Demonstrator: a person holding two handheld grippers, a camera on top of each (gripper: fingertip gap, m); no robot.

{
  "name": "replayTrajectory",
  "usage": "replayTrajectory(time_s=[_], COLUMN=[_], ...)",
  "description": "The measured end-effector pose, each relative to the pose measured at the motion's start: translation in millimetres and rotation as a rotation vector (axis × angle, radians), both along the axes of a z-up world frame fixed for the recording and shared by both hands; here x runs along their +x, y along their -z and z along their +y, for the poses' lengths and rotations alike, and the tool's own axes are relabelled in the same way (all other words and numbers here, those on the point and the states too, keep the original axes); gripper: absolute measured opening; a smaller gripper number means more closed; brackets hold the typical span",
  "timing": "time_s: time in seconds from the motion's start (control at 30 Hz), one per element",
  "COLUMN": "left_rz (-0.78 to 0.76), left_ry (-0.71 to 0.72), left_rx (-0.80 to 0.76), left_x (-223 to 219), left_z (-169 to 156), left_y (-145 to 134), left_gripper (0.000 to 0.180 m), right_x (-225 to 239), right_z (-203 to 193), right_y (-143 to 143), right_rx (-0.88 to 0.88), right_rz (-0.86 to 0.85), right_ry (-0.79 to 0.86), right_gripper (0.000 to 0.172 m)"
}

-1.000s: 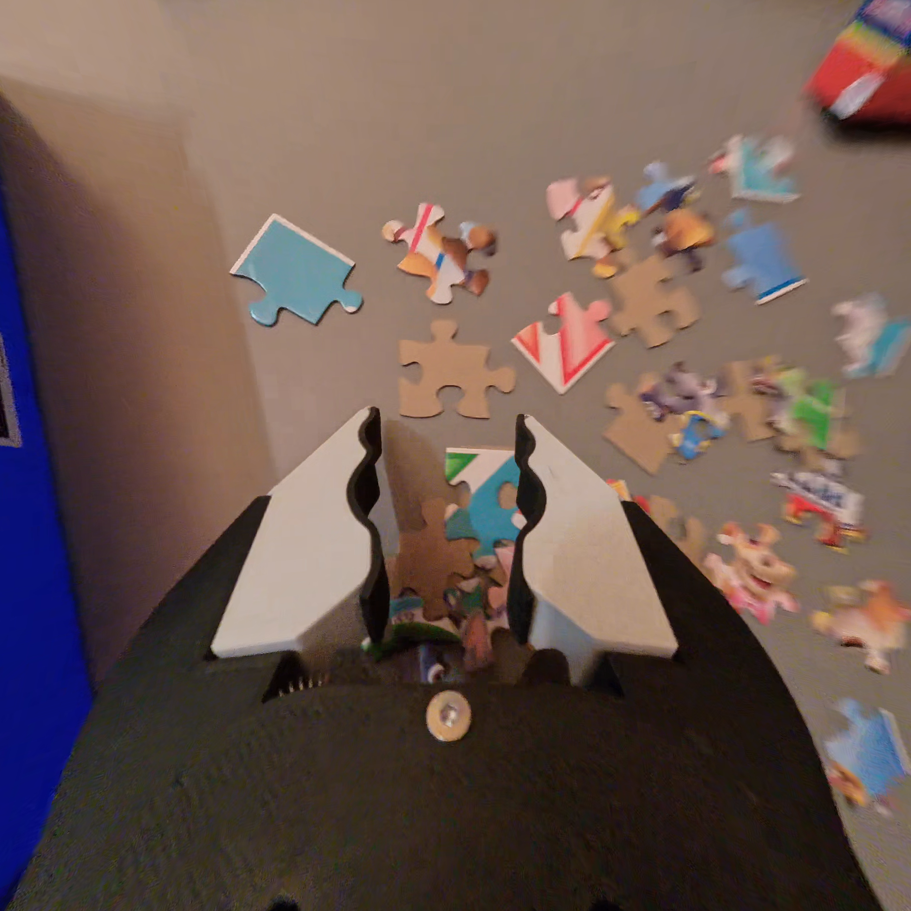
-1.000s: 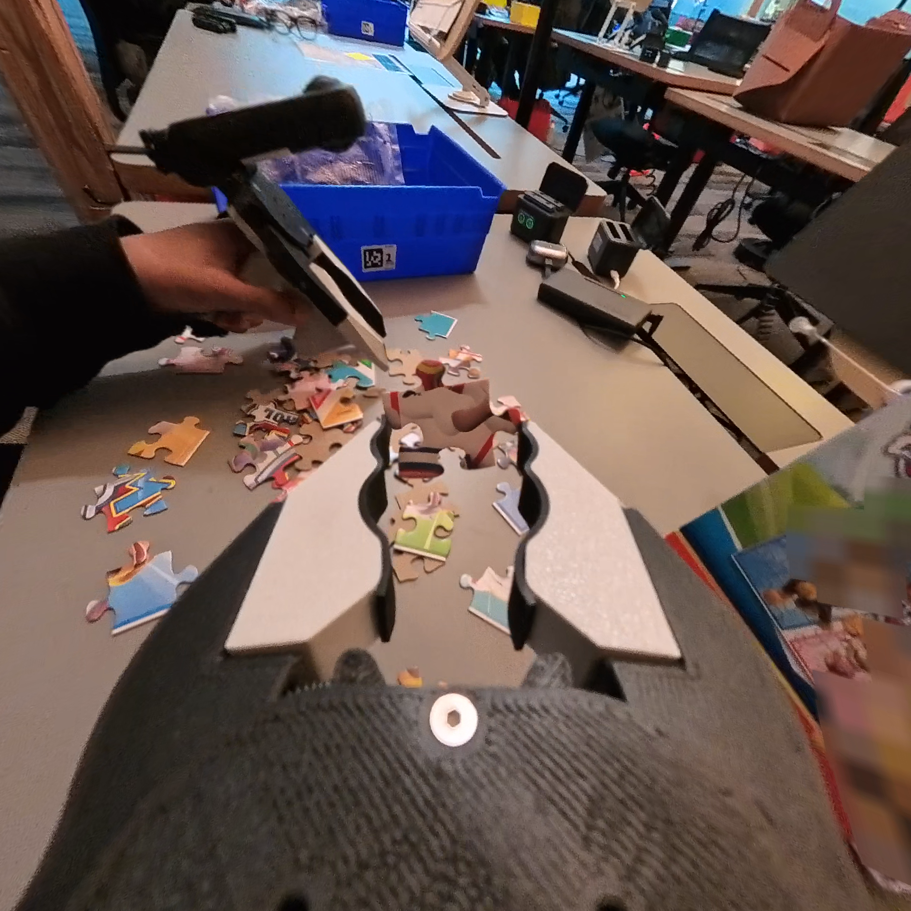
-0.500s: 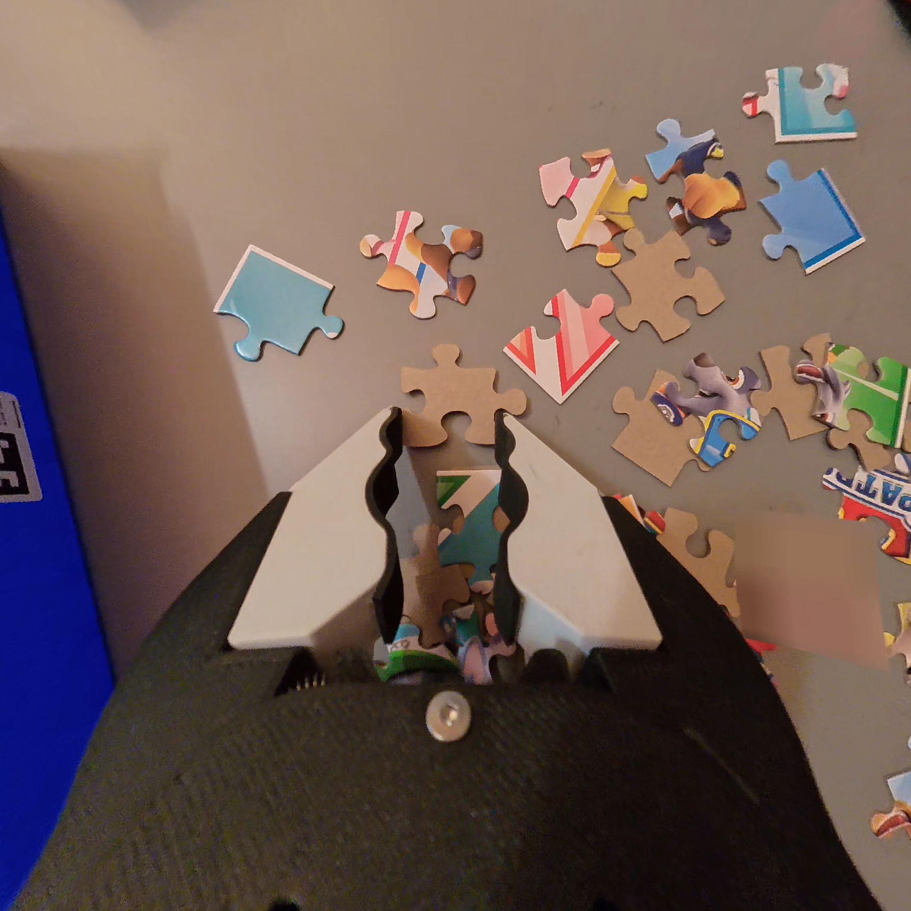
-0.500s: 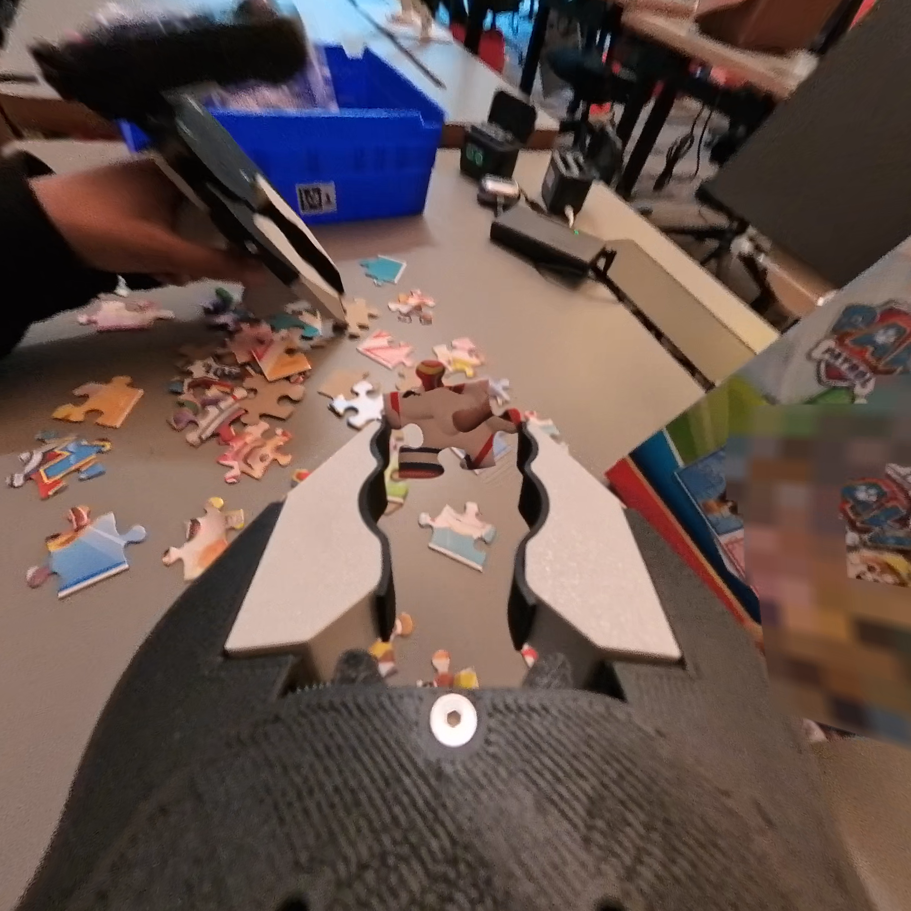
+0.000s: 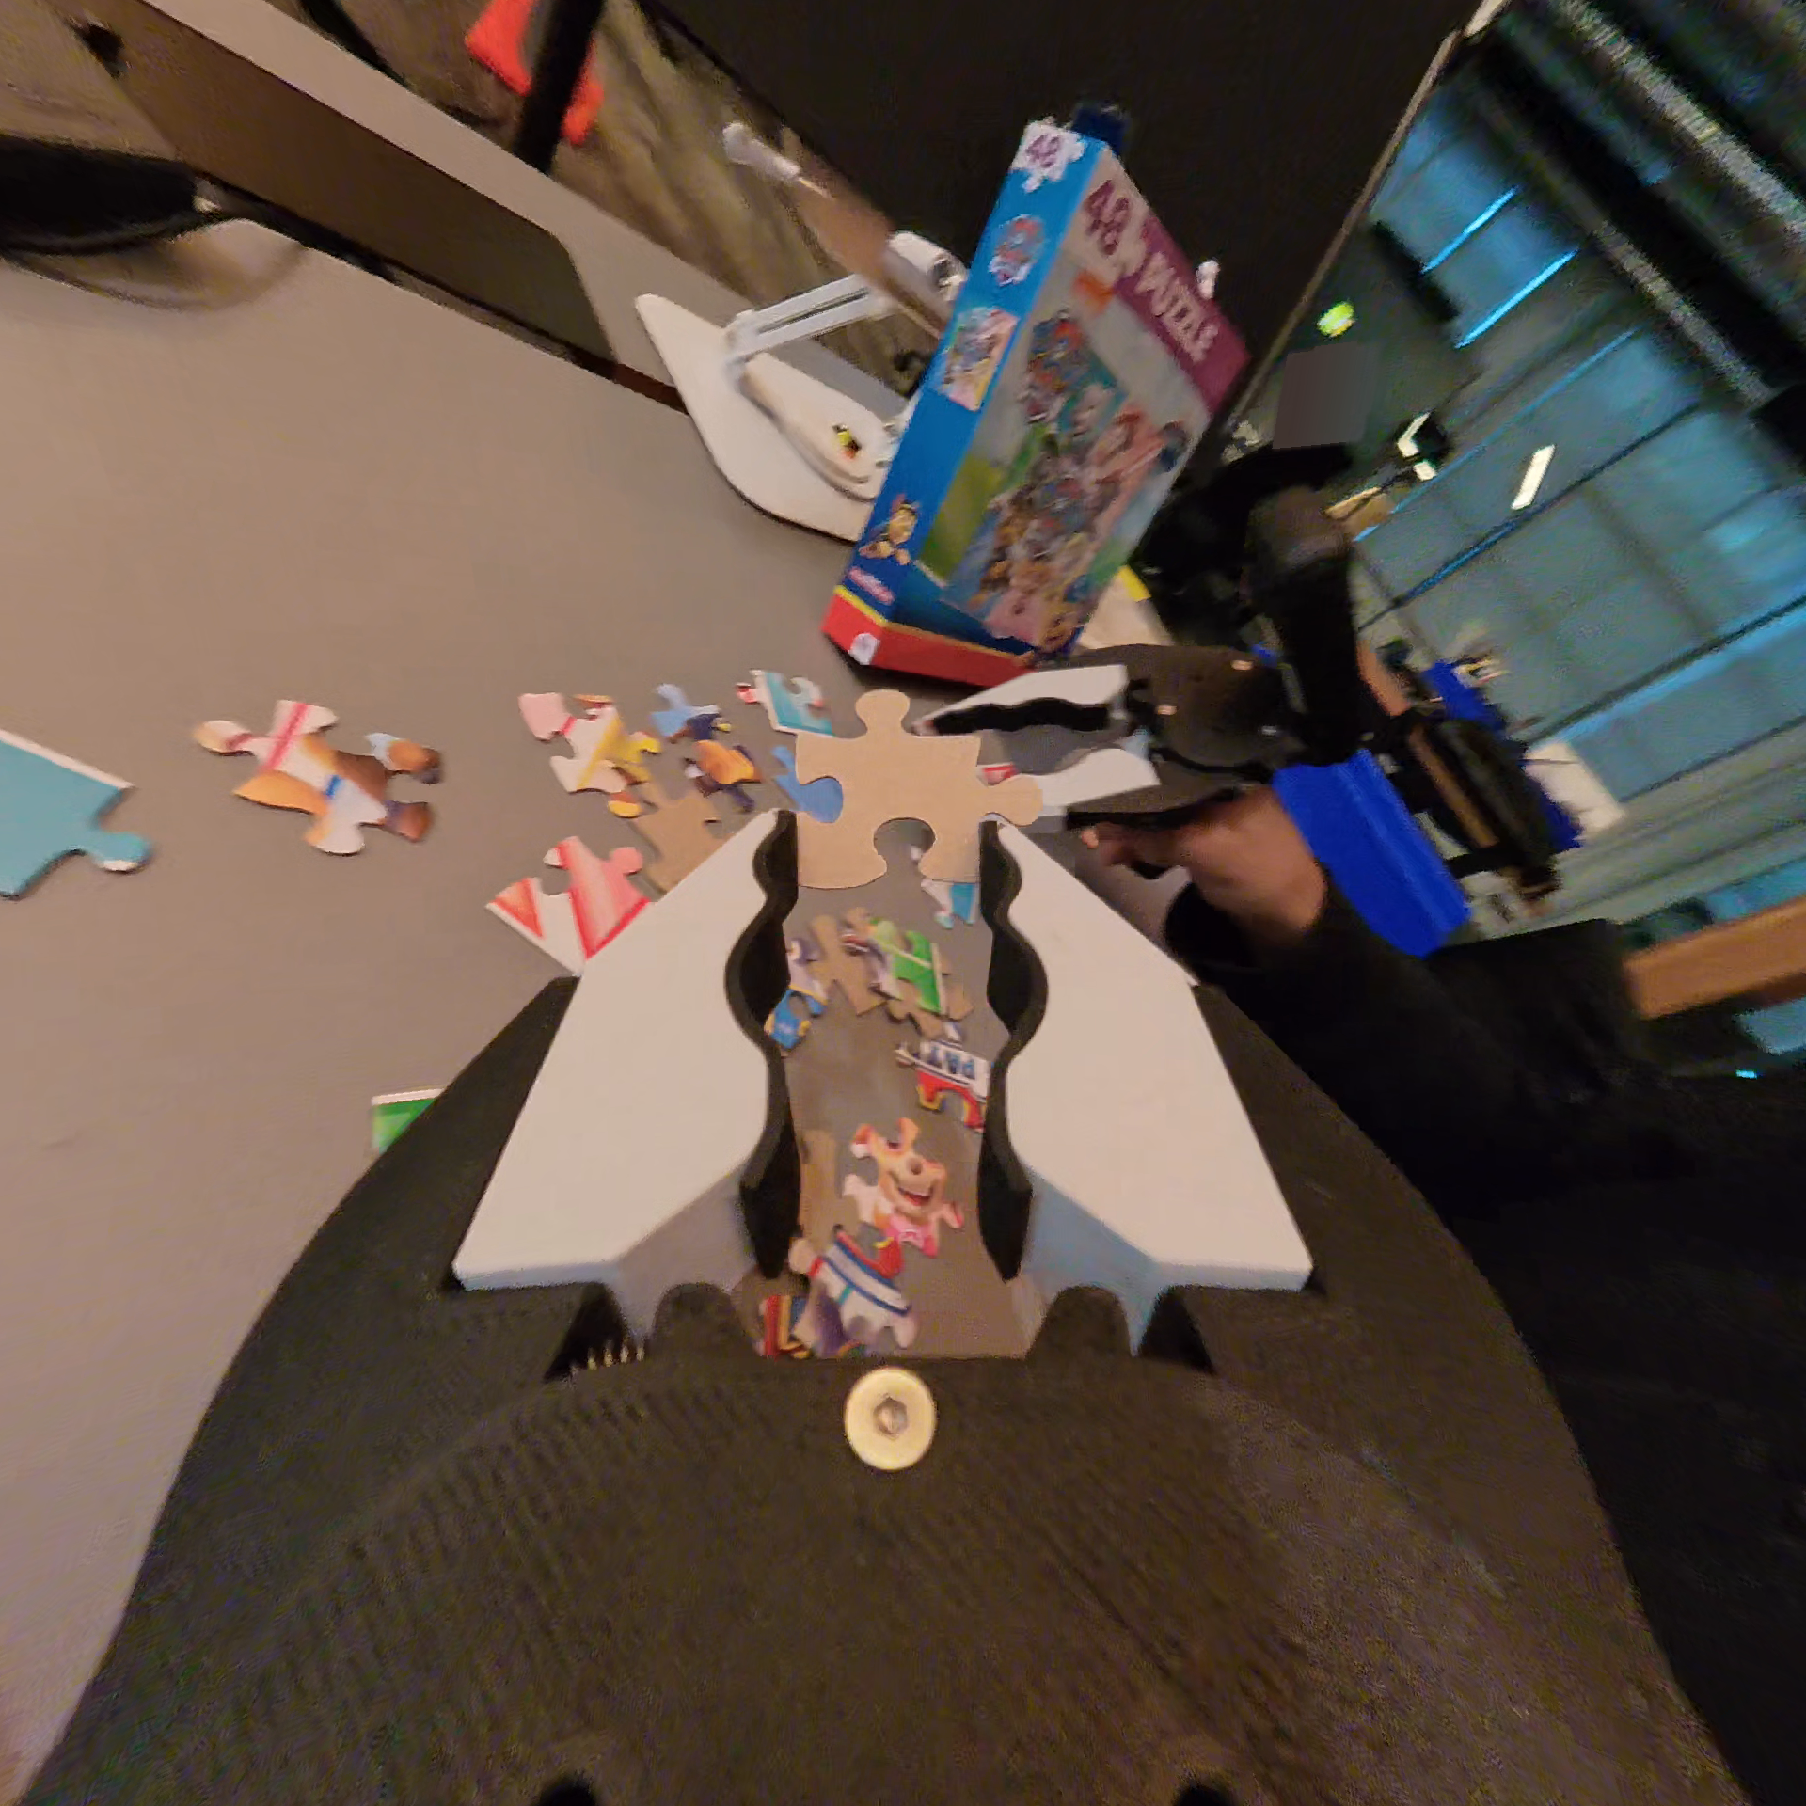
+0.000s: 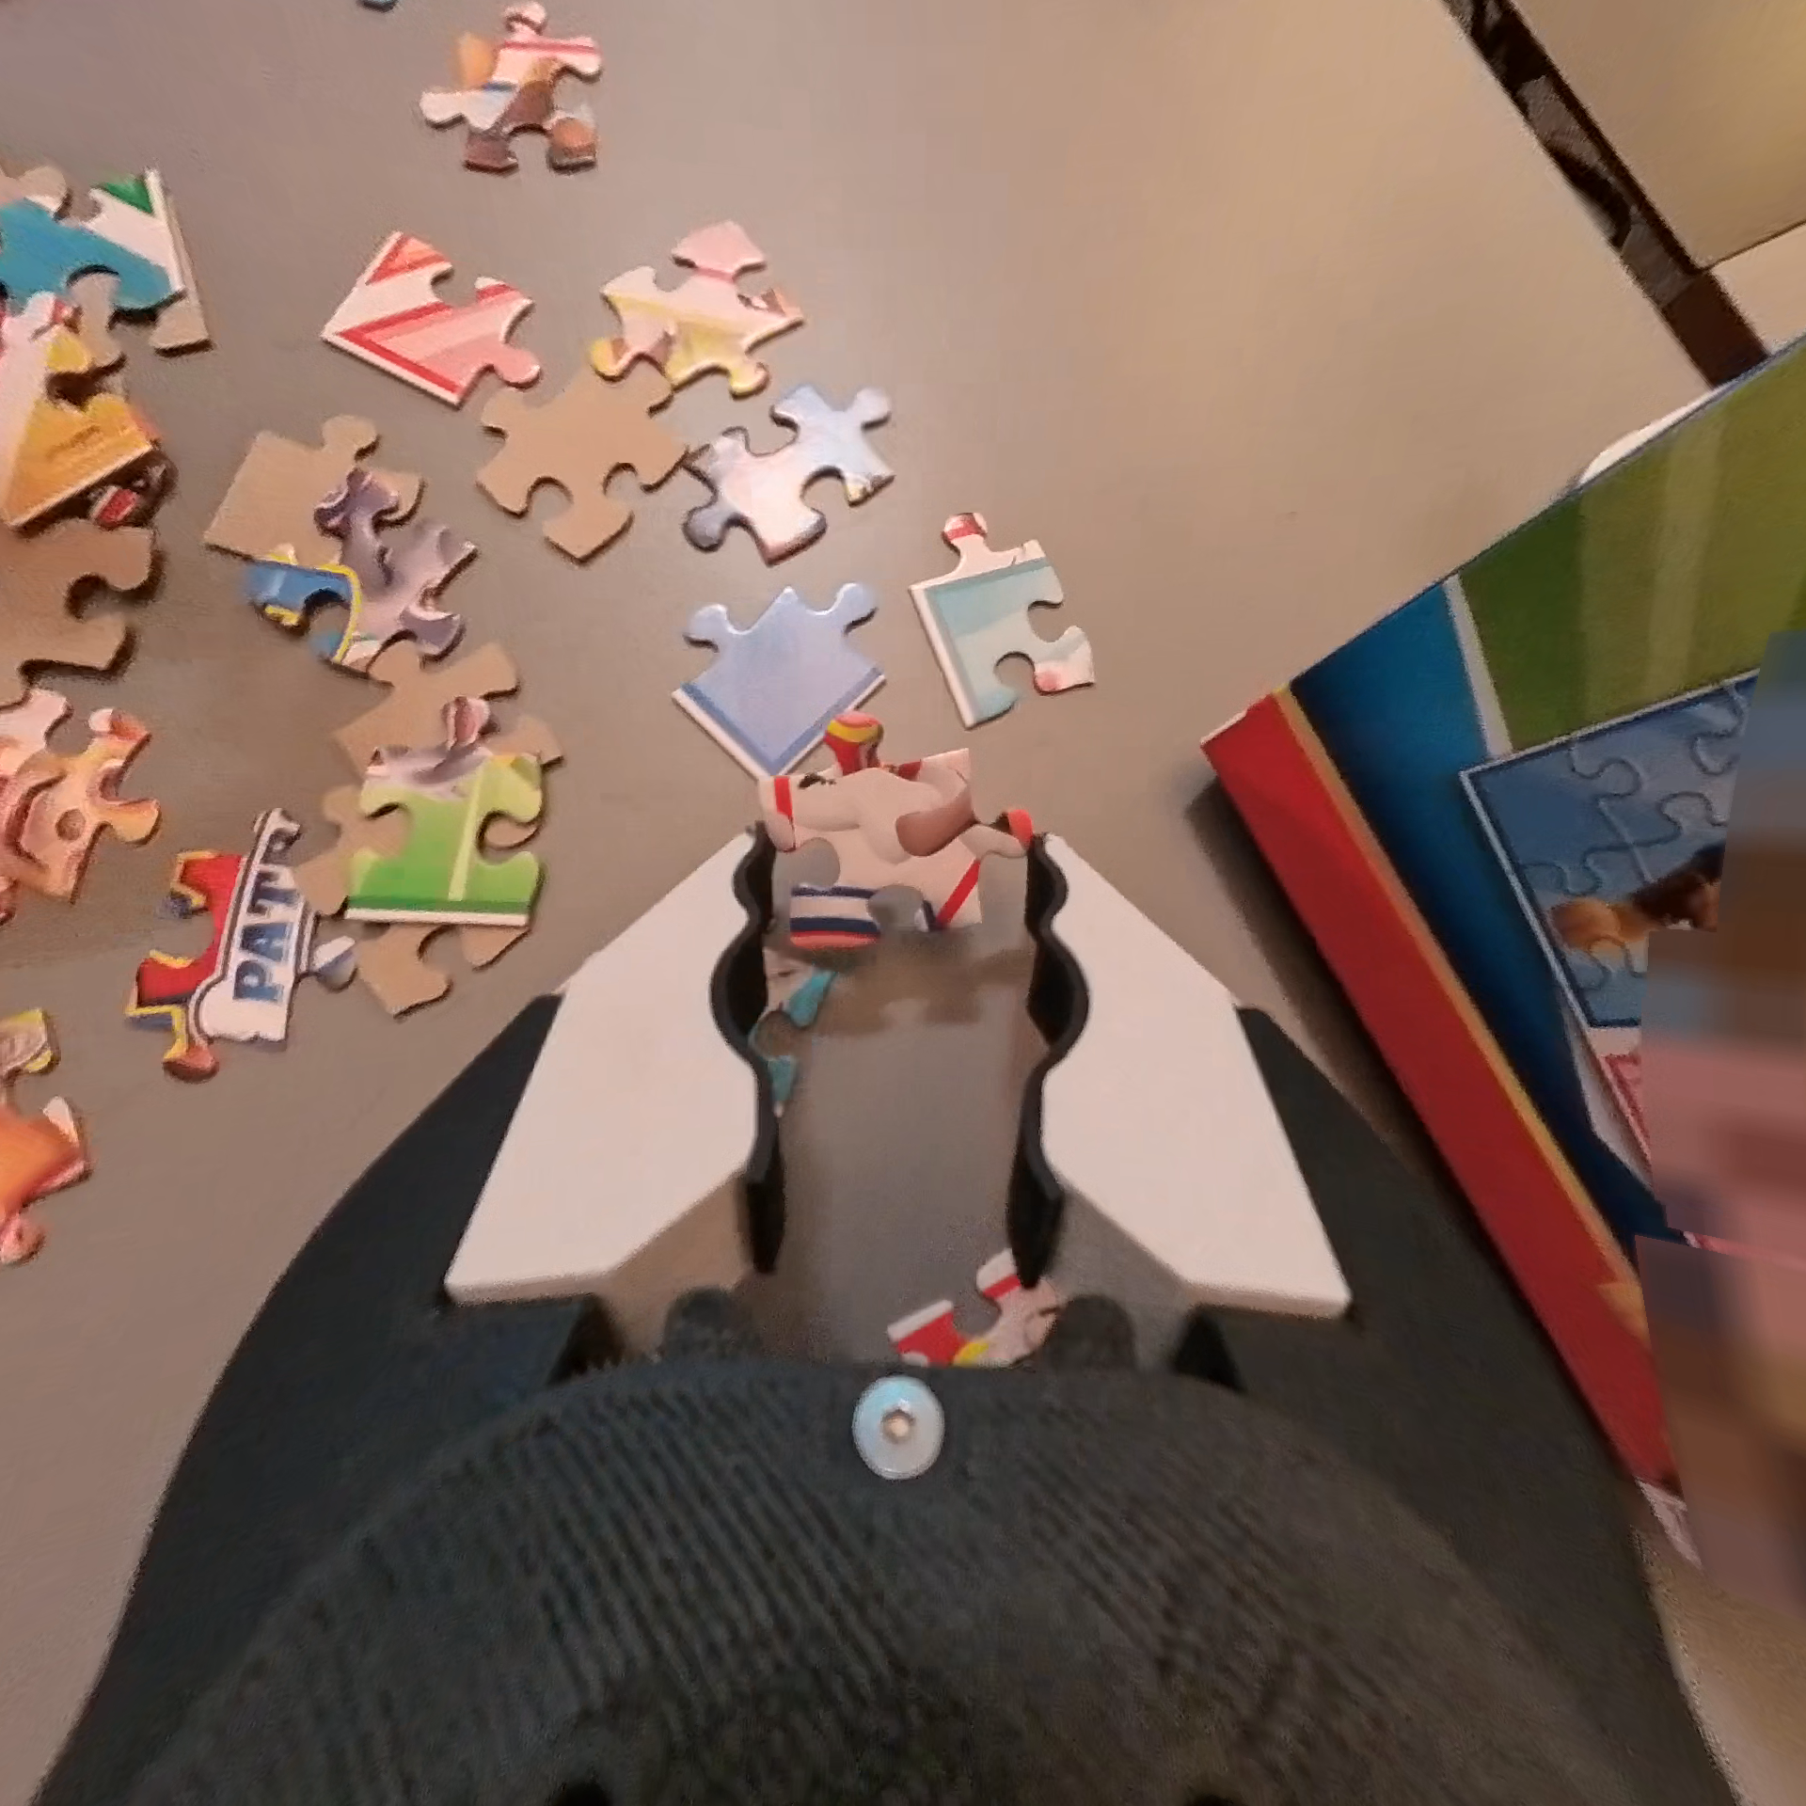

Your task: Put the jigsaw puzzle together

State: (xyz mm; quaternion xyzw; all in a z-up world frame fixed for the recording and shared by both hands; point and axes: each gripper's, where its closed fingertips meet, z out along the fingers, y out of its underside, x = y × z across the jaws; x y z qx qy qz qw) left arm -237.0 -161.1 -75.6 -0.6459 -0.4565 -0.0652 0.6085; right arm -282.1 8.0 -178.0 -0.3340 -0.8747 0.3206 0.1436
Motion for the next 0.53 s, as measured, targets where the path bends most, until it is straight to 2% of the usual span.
replayTrajectory(time_s=[0.13, 0.3, 0.43, 0.47, 0.53], left_rz=[-0.028, -0.057, -0.099, -0.120, -0.171], left_ry=[0.063, 0.155, 0.246, 0.279, 0.368], left_rx=[0.117, 0.251, 0.399, 0.470, 0.699], left_x=[9.6, 21.2, 33.4, 37.8, 47.3], left_z=[9.2, 26.3, 43.9, 48.0, 49.7], left_y=[-7.2, -16.8, -27.3, -33.2, -55.1], left_gripper=[0.034, 0.034, 0.034, 0.035, 0.035], right_x=[-10.9, -4.1, 16.4, 22.4, 27.6], right_z=[6.8, 6.3, -17.6, -25.8, -32.0], right_y=[5.8, -3.8, -41.2, -56.1, -81.6], right_rx=[0.062, 0.016, -0.127, -0.152, -0.077], right_rz=[0.015, 0.037, 0.151, 0.223, 0.437], right_ry=[0.012, -0.001, -0.112, -0.151, -0.186], right_gripper=[0.054, 0.063, 0.065, 0.065, 0.063])
